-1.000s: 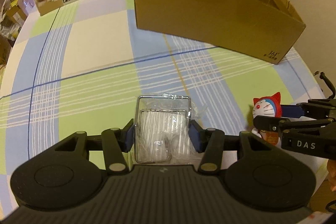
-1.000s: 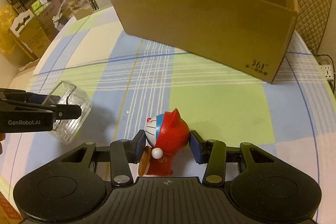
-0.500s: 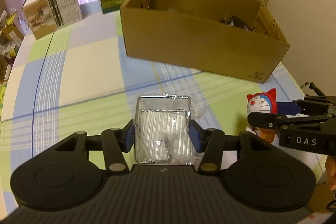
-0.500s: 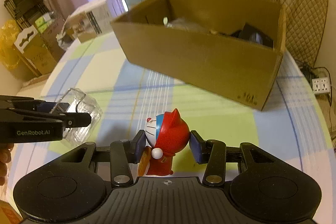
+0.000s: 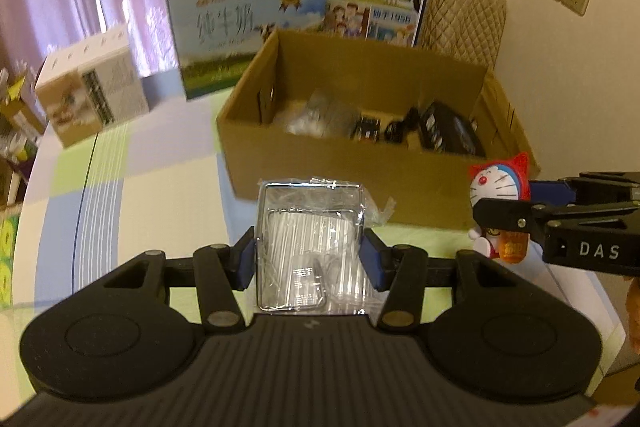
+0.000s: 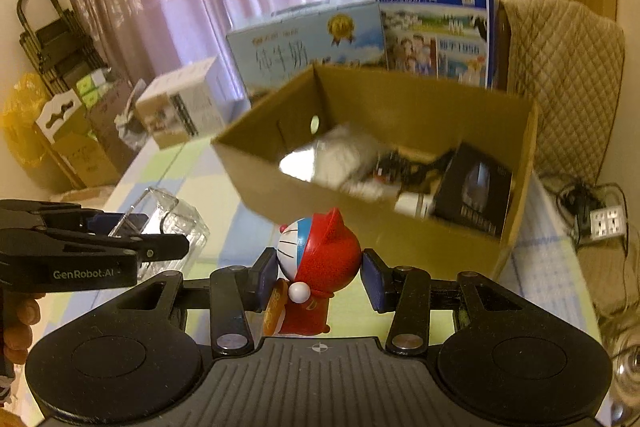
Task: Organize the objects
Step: 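Lift the plastic box and figurine and carry both over the cardboard box, then lower the plastic box and figurine into the box and open both tools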
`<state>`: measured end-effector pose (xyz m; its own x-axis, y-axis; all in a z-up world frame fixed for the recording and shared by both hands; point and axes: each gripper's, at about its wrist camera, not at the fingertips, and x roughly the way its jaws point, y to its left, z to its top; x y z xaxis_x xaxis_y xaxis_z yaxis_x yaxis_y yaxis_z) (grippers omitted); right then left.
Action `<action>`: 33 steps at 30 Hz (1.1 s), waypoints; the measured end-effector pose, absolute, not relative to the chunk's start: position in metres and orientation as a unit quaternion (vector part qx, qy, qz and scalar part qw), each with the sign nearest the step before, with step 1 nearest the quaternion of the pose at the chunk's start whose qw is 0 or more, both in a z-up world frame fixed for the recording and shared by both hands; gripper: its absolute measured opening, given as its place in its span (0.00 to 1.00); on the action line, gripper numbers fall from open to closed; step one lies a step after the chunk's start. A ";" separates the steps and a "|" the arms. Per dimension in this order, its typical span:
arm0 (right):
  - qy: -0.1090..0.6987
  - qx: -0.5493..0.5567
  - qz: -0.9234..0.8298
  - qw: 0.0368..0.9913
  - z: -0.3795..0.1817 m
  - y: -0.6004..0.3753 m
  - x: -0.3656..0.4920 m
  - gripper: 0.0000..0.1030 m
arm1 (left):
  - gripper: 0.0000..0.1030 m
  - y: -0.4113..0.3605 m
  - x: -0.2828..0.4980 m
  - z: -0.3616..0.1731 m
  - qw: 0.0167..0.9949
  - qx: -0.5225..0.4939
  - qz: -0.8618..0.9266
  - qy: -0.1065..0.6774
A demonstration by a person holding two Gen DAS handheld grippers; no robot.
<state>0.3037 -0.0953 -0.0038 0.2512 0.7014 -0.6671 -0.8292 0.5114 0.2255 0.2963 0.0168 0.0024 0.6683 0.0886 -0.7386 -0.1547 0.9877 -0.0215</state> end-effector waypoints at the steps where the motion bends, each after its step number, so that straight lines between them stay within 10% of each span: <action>1: 0.367 -0.084 0.487 0.788 0.000 -0.093 0.309 0.41 | 0.46 0.016 0.303 0.006 0.915 -0.037 0.065 0.397; 33: 0.416 -0.092 0.408 0.808 -0.037 -0.013 0.457 0.41 | 0.46 0.017 0.502 -0.030 0.899 0.020 0.029 0.437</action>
